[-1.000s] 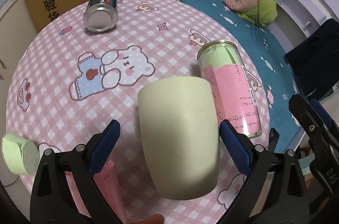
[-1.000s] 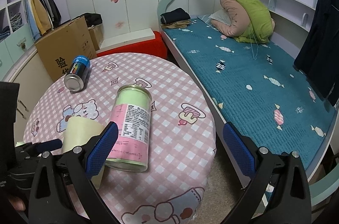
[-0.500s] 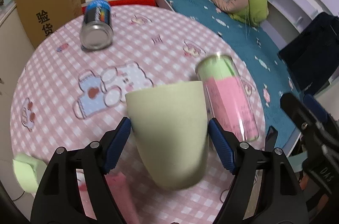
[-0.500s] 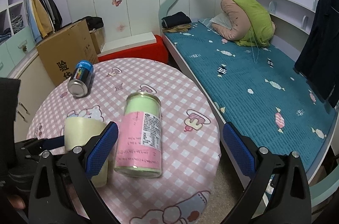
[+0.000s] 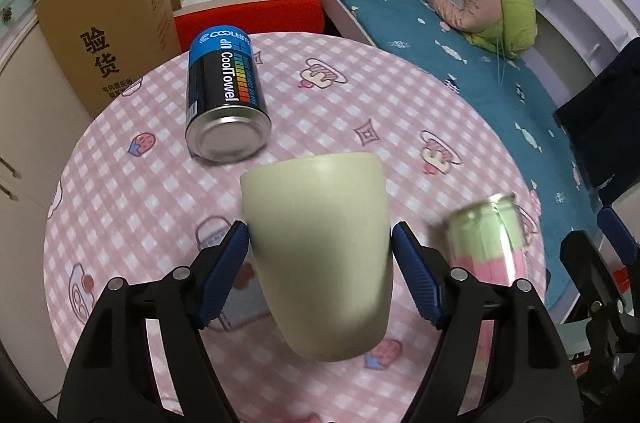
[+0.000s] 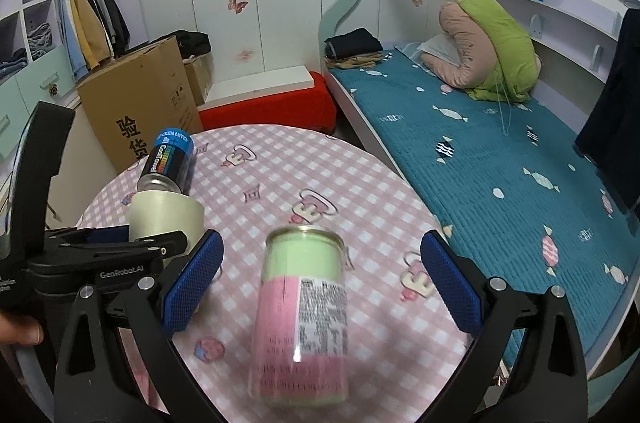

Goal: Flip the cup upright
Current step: 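Lift the pale green mug with the left gripper toward the right gripper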

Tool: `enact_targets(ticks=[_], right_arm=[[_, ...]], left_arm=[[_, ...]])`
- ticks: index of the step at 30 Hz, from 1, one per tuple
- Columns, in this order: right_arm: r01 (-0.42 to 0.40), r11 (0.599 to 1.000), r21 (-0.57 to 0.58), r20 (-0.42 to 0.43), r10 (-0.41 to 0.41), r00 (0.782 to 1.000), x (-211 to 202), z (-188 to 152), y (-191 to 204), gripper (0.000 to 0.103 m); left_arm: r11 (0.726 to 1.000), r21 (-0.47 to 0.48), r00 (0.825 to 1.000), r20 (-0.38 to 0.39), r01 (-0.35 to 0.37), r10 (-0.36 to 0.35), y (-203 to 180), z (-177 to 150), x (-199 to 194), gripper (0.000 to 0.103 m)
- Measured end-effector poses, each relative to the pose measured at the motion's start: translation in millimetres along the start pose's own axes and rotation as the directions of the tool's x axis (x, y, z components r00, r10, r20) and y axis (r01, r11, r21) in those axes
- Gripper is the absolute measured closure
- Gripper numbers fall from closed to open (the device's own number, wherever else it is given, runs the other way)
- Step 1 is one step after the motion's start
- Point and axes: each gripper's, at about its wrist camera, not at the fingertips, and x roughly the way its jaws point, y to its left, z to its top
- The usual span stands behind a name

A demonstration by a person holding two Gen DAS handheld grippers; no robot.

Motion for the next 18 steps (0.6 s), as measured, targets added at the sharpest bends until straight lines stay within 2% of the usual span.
enact_targets(ticks=[6, 8, 10, 15, 18], right_arm=[[-0.002, 1.0, -0.009, -0.018, 0.002, 1.0, 17, 4, 10, 0.008], [-0.001, 1.0, -0.008, -0.016, 0.001, 1.0, 17, 5, 11, 0.008], [-0.003, 1.0, -0.004, -0.01, 0.003, 1.0, 15, 7, 13, 0.008], [-0.021, 1.0, -0.003, 0.004, 0.021, 1.0, 6, 14, 19, 0.008], [-0.012, 1.0, -0.019, 0.021, 0.012, 1.0, -2, 19, 27, 0.008]], left_arm=[[1.0, -0.008, 1.0, 0.002, 0.015, -0.015, 5, 8, 10, 0.028], [1.0, -0.004, 1.0, -0.005, 0.01, -0.01, 7, 10, 11, 0.025], [1.0, -0.006, 1.0, -0.002, 0.02, -0.02, 9, 10, 9, 0.017], [0.994, -0.048, 0.995, 0.02, 0.097, -0.096, 23, 2, -12, 0.015], [0.988, -0.084, 0.989, 0.082, 0.127, -0.12, 40, -7, -37, 0.015]])
